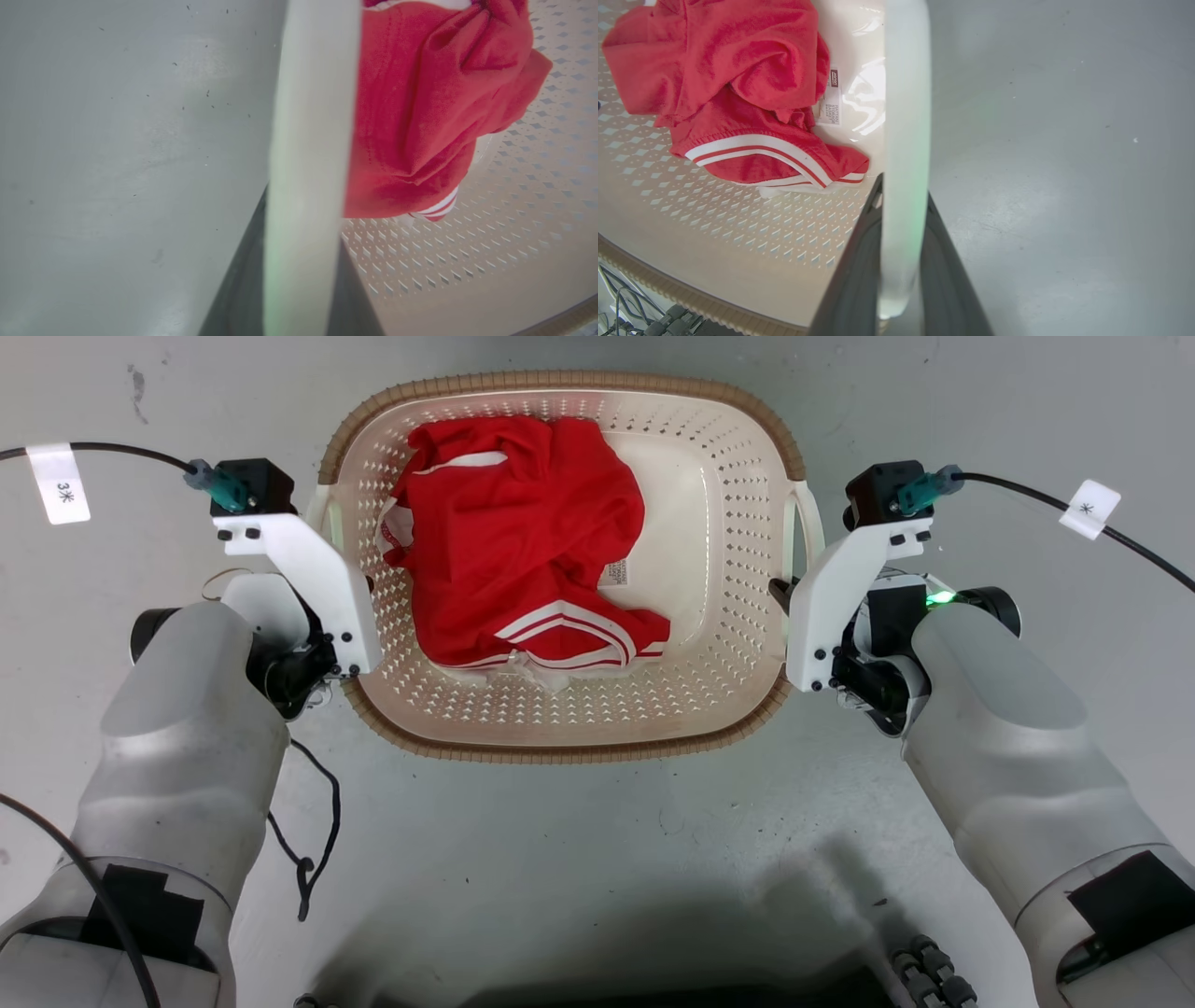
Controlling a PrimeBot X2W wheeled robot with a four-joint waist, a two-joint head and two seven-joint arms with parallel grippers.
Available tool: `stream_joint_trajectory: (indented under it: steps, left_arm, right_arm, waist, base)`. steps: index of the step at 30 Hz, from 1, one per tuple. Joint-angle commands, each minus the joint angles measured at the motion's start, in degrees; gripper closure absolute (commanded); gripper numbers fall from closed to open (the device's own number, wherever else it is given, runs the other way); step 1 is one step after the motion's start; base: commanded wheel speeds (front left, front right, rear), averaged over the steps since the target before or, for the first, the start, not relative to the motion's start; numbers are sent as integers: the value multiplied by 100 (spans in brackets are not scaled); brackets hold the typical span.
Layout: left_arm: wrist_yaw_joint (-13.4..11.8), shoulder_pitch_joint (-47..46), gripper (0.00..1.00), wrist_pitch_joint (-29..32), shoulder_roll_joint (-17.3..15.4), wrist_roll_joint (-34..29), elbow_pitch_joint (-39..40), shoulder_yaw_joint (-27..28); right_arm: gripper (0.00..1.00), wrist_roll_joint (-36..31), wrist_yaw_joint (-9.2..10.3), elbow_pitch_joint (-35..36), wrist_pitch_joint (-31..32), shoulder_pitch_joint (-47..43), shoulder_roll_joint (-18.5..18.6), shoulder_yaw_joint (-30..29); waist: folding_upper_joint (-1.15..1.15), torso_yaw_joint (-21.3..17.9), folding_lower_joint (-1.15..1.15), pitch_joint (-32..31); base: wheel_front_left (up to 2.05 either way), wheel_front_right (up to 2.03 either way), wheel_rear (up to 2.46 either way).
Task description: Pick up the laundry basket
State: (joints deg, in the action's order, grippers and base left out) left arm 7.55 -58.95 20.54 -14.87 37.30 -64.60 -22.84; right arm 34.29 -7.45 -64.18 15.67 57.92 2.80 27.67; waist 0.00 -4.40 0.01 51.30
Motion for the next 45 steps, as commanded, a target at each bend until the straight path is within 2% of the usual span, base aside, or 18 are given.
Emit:
stream_joint_trajectory:
  steps: [1,9,15,33,45]
  left_arm:
    - [-20,-39,100,2,-86,30,-52,-12]
    - [-16,2,100,35,-1,192,-156,-299]
    - [-16,113,100,196,146,380,-384,-406]
    - [-6,720,100,1508,421,1005,-702,-636]
    - [-8,943,100,1954,473,1110,-825,-751]
  right_arm:
    - [100,40,-11,-39,-25,97,13,65]
    - [100,372,-11,-169,-17,120,9,427]
    - [100,605,-11,-298,192,-37,-3,674]
    - [100,1224,-14,-744,1848,-384,-12,1054]
    - [100,1486,-14,-865,2561,-637,-12,1077]
  waist:
    - [0,7,-1,-7]
    - [0,54,-1,-179]
    - [0,90,-1,-607]
    - [0,117,-1,-2746]
    - [0,176,-1,-3889]
  base:
    - [0,0,0]
    - [0,0,0]
    - [0,0,0]
    - [0,0,0]
    - [0,0,0]
